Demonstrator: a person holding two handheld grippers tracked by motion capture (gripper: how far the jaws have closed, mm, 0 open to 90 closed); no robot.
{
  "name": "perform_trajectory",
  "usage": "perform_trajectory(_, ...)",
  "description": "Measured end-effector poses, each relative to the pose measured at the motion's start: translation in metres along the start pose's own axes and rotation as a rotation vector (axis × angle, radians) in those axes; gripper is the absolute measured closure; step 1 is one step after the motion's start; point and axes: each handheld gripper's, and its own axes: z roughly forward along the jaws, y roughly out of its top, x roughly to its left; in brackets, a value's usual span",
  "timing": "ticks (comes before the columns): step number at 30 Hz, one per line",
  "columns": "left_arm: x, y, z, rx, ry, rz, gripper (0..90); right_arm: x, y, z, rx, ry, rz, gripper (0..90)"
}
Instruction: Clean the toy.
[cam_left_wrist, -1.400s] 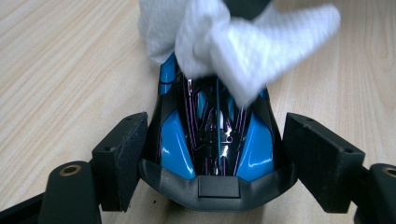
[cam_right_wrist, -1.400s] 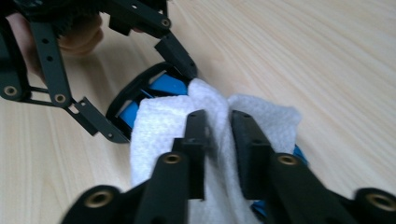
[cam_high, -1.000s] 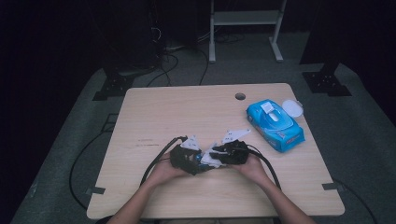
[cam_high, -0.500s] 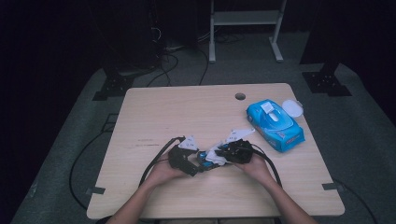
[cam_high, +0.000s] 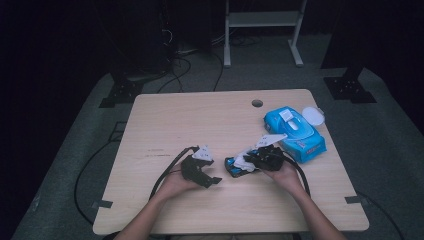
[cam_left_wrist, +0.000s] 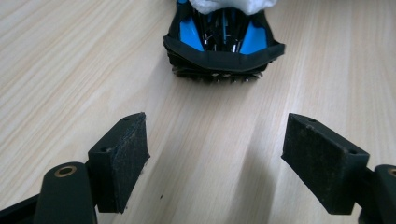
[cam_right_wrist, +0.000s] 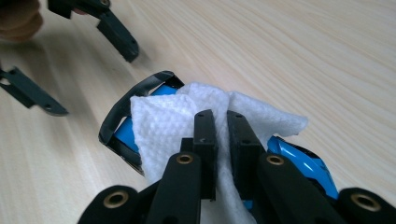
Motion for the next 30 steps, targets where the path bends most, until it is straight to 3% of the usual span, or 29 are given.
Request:
perform_trajectory(6, -0.002, 0.008, 0.007, -0.024, -0.001, -0.011, 17.2, 0.000, -0.002, -0.003, 0.000, -0.036, -0.007, 79.8)
perform_trajectory(11, -0.005, 0.018, 0.015, -0.053, -0.003, -0.010, 16.9, 0.001, -0.004, 0.000, -0.028, 0.006, 0.036, 82.0)
perform_trajectory(14, -0.007, 0.021, 0.021, -0.041, -0.002, -0.001, 15.2, 0.007, -0.002, 0.002, -0.019, -0.002, 0.003, 82.9)
perform_trajectory(18, -0.007, 0.022, 0.028, -0.027, 0.004, 0.001, 14.4, 0.014, 0.000, 0.008, -0.014, 0.047, 0.016, 83.4)
perform_trajectory(21, -0.007, 0.024, 0.032, -0.028, 0.020, -0.014, 13.9, 0.021, 0.002, 0.013, -0.010, 0.047, -0.004, 83.4)
perform_trajectory(23, -0.008, 0.025, 0.031, -0.027, 0.019, 0.003, 19.5, 0.022, 0.003, 0.013, -0.005, 0.046, -0.014, 83.4)
perform_trajectory(27, -0.008, 0.024, 0.030, -0.026, 0.022, 0.006, 24.5, 0.010, 0.002, 0.005, 0.001, 0.030, 0.009, 83.7)
perform_trajectory(30, -0.007, 0.024, 0.030, -0.024, 0.018, 0.012, 24.6, -0.003, -0.002, -0.004, 0.005, -0.023, 0.031, 83.8)
